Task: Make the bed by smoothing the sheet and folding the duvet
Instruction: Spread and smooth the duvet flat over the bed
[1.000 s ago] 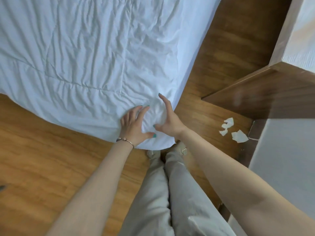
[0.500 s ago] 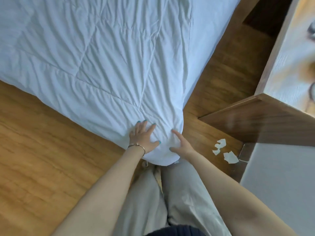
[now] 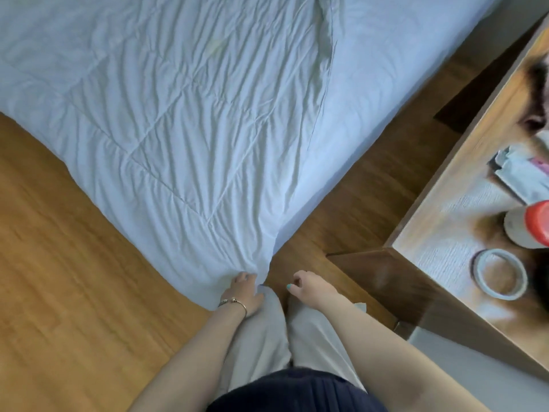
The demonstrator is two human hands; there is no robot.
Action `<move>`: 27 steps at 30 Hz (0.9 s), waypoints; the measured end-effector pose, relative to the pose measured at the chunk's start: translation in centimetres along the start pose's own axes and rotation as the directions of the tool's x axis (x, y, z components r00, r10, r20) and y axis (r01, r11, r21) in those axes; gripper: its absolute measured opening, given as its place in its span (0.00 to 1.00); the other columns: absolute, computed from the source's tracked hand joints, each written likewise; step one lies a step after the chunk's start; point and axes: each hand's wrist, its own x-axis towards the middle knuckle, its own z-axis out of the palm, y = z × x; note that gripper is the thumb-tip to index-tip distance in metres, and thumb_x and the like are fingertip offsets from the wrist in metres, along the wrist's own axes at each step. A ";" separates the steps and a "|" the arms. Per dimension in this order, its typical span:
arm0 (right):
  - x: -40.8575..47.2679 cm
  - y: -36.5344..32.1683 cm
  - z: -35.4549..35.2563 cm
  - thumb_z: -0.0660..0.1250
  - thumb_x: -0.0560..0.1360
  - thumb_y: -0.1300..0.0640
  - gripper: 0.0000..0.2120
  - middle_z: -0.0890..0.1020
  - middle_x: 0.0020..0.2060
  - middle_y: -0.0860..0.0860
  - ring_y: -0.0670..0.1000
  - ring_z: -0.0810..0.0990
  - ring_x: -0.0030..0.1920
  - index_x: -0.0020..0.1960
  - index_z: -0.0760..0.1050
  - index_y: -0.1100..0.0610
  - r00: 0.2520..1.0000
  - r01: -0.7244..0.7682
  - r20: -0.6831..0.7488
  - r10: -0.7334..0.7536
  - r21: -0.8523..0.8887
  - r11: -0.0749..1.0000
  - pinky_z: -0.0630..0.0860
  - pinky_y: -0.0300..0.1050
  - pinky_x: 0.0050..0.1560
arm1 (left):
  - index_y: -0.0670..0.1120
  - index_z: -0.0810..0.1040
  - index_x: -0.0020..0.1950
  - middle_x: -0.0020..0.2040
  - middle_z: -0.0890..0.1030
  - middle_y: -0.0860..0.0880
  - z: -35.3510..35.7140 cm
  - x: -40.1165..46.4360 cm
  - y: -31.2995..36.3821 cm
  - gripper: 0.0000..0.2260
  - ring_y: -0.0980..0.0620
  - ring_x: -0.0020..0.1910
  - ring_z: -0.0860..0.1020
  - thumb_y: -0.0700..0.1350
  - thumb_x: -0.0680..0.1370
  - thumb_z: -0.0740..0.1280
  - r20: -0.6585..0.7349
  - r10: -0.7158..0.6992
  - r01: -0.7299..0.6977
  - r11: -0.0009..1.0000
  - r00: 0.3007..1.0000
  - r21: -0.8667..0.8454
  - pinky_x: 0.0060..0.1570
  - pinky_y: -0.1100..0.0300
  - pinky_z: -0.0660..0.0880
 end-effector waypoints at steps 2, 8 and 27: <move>-0.3 0.5 -1.4 0.58 0.79 0.43 0.26 0.70 0.68 0.53 0.55 0.70 0.66 0.73 0.64 0.54 0.999 0.001 0.035 0.002 -0.073 0.997 0.70 0.52 0.64 | 0.49 0.61 0.75 0.72 0.63 0.49 -0.1 -0.7 1.8 0.25 0.47 0.71 0.63 0.53 0.78 0.60 0.014 -0.021 0.021 0.998 1.000 -0.058 0.67 0.49 0.66; -0.1 0.3 -5.1 0.57 0.80 0.45 0.22 0.72 0.65 0.53 0.55 0.72 0.63 0.70 0.67 0.54 0.994 0.067 0.097 -0.043 -0.255 0.964 0.72 0.50 0.61 | 0.50 0.69 0.69 0.68 0.71 0.49 -3.6 -0.5 4.2 0.21 0.48 0.65 0.71 0.56 0.78 0.60 0.009 -0.033 0.034 0.993 0.999 -0.115 0.63 0.53 0.69; 7.0 -8.7 -25.9 0.57 0.81 0.47 0.24 0.68 0.71 0.53 0.54 0.69 0.68 0.74 0.62 0.55 0.998 0.058 -0.004 -0.070 -0.518 0.853 0.67 0.48 0.67 | 0.50 0.72 0.64 0.59 0.77 0.50 -20.3 6.7 9.6 0.19 0.47 0.53 0.78 0.58 0.78 0.57 -0.125 -0.018 -0.007 0.981 0.992 -0.195 0.54 0.54 0.75</move>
